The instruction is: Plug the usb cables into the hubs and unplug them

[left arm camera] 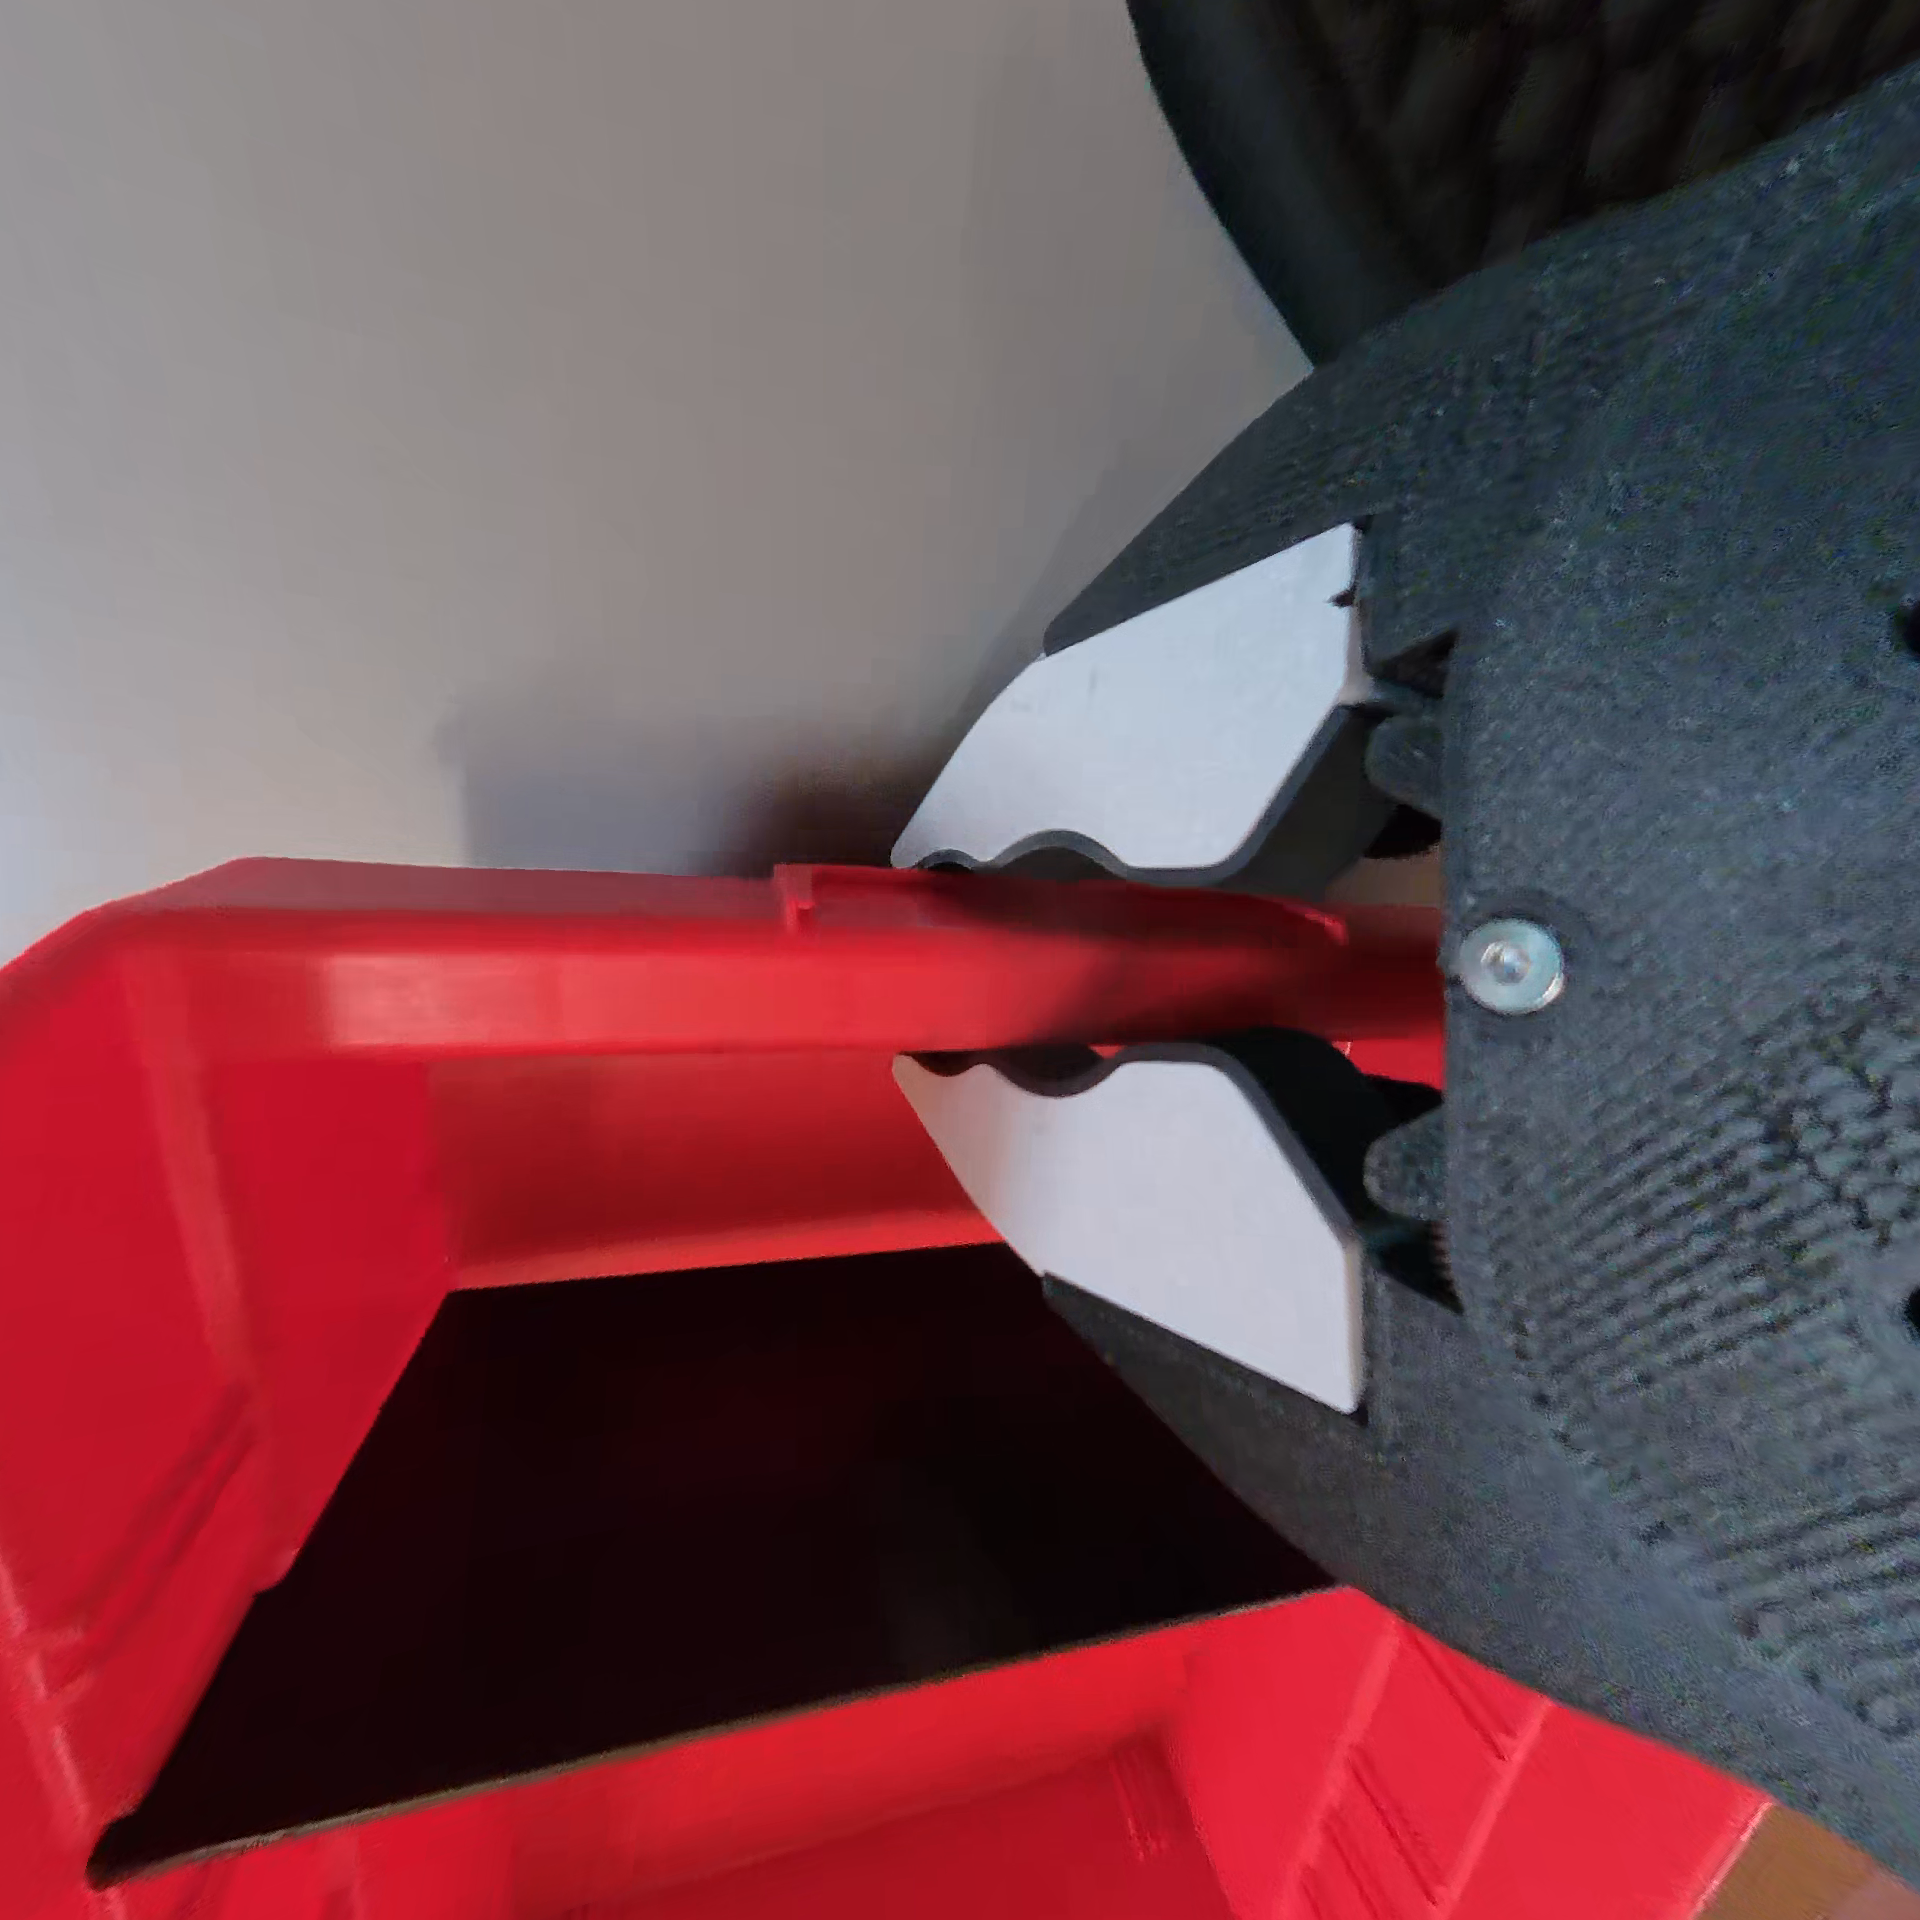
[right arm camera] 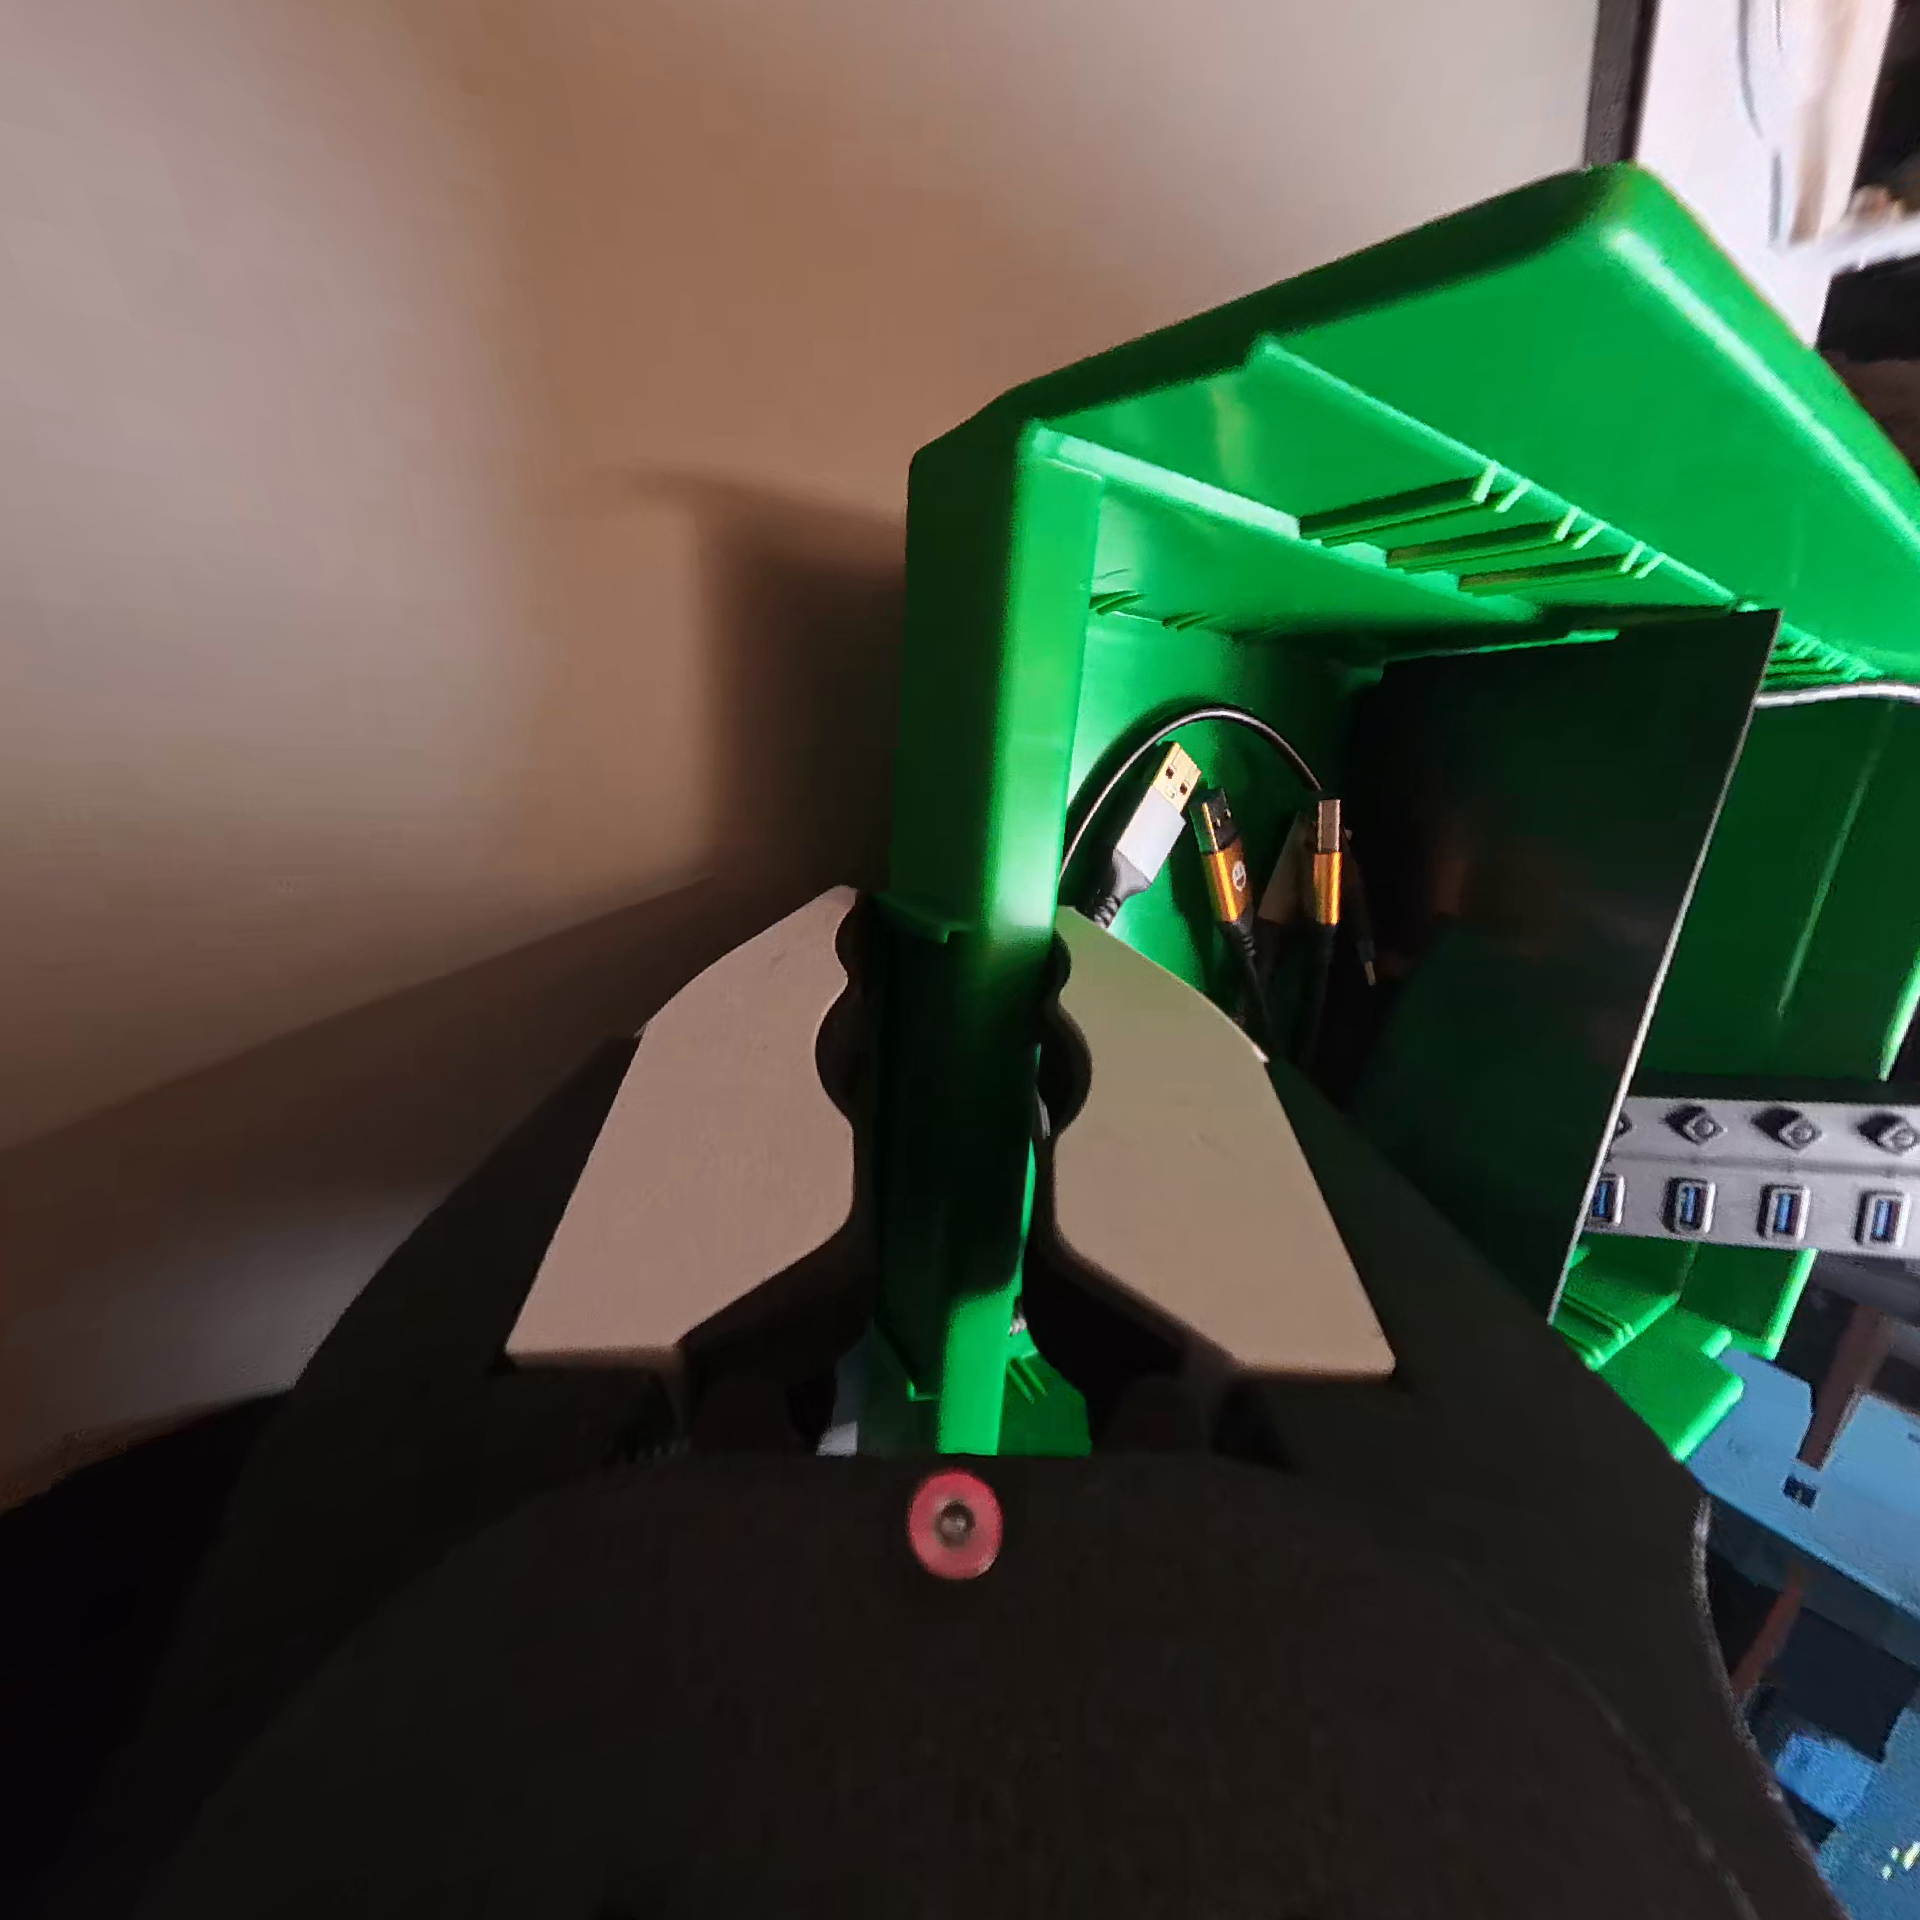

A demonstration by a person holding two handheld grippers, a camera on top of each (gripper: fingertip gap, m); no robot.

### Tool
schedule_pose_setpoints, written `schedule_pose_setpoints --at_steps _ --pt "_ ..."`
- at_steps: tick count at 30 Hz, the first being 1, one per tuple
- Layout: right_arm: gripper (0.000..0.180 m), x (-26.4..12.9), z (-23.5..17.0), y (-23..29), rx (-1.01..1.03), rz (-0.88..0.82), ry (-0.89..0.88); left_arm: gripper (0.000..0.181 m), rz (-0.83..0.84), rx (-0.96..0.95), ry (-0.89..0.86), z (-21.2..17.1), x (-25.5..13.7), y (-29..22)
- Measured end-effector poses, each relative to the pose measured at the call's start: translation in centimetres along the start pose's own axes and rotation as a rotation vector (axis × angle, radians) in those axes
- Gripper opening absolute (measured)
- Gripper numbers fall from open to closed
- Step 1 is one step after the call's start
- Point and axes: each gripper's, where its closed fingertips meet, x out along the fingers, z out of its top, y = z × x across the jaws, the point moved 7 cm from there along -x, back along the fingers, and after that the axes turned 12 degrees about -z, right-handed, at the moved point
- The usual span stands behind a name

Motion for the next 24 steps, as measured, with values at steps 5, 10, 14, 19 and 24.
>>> schedule_pose_setpoints --at_steps 5,10,14,19,24 --pt "0.031 -2.5 3.1 3.4 -0.06 0.02 -0.084 0.028 -0.035 0.162 -0.028 4.2 0.9 -2.5" --pt "0.032 -4.4 5.5 6.2 -0.088 0.0 -0.152 0.029 -0.055 0.308 -0.062 8.2 2.1 -3.4" --pt "0.034 -7.1 6.9 6.6 0.048 -0.081 -0.284 0.032 -0.038 0.339 -0.146 10.0 2.5 -2.8" --pt "0.033 -12.9 3.6 4.3 0.58 -0.259 -0.489 0.042 -0.122 0.19 -0.495 11.0 -0.9 -4.6" --pt "0.04 -16.1 -4.9 3.8 1.077 -0.554 -0.413 0.047 -0.239 -0.059 -0.81 11.9 -3.3 -8.0"
